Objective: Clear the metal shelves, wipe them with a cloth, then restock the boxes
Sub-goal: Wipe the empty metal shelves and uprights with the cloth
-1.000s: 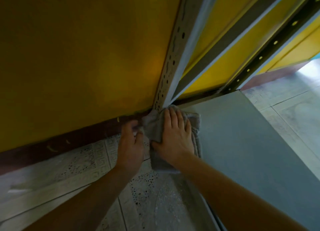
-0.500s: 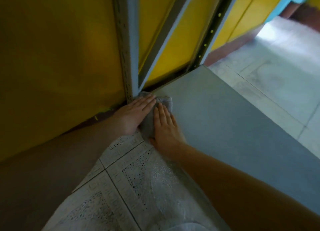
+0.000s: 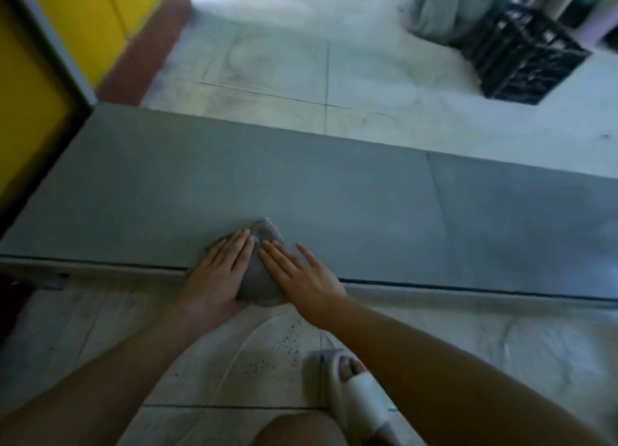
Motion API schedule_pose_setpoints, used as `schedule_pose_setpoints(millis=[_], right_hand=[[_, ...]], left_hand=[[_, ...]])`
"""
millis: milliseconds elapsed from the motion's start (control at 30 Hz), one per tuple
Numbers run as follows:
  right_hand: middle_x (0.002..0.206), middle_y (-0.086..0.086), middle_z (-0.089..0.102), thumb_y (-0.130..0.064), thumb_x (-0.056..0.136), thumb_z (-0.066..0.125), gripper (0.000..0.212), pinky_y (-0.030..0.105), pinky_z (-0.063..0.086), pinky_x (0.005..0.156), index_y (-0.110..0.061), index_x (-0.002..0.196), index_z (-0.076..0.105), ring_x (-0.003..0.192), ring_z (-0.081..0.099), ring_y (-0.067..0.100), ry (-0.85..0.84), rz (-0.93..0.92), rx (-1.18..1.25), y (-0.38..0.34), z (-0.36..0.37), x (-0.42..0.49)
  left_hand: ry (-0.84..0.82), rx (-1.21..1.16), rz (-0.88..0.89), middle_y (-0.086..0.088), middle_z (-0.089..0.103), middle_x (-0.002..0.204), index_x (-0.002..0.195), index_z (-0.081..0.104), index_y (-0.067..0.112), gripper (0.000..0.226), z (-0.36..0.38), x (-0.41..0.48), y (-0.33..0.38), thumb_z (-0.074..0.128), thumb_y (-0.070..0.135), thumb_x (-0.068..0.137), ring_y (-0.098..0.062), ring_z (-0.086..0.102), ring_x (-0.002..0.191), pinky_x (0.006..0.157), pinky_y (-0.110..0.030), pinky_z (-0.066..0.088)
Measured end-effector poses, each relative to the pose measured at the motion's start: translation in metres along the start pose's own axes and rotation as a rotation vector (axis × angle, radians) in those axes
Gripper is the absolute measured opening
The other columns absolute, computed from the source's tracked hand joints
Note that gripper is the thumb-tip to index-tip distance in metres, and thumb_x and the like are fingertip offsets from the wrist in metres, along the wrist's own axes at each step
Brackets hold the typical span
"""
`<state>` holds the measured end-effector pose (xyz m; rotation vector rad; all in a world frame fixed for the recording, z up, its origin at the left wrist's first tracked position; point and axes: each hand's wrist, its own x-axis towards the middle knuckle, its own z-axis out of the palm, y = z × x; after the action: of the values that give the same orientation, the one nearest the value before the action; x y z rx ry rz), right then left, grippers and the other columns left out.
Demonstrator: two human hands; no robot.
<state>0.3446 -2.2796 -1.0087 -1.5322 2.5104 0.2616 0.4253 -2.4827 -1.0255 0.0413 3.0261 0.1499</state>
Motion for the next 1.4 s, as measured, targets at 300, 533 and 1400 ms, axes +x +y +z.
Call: schedule_pose_setpoints(millis=[300, 533, 1400], right_hand=[[0.169, 0.01, -0.016, -0.024, 0.101, 0.051, 0.088, 0.044, 0.003, 0.128, -0.009, 0.16, -0.013, 0.156, -0.011, 0.023, -0.04, 0.059, -0.042, 0.108, 0.037, -0.121], [0.169, 0.014, 0.01, -0.025, 0.104, 0.032, 0.065, 0.041, 0.008, 0.126, -0.006, 0.161, 0.008, 0.156, 0.012, 0.026, 0.055, 0.022, -0.071, 0.244, 0.088, -0.249], [0.142, 0.018, 0.052, -0.074, 0.072, 0.057, 0.105, 0.055, 0.047, 0.106, -0.006, 0.148, 0.031, 0.128, 0.053, 0.041, 0.92, 1.862, 1.984, 0.508, 0.182, -0.52]], left_hand=[[0.045, 0.001, 0.048, -0.025, 0.04, 0.154, 0.147, 0.04, -0.007, 0.13, 0.02, 0.06, 0.164, 0.097, 0.045, 0.043, -0.039, 0.046, 0.138, 0.117, -0.044, 0.025], [-0.022, 0.07, 0.181, -0.03, 0.045, 0.146, 0.142, 0.04, -0.009, 0.133, 0.028, 0.128, 0.327, 0.098, 0.041, 0.034, -0.041, 0.039, 0.134, 0.118, -0.039, 0.009], [-0.252, -0.169, 0.689, 0.0, -0.021, 0.166, 0.16, -0.007, 0.011, 0.108, 0.039, 0.349, 0.802, 0.068, 0.044, 0.089, -0.016, -0.01, 0.155, 0.124, -0.026, -0.001]])
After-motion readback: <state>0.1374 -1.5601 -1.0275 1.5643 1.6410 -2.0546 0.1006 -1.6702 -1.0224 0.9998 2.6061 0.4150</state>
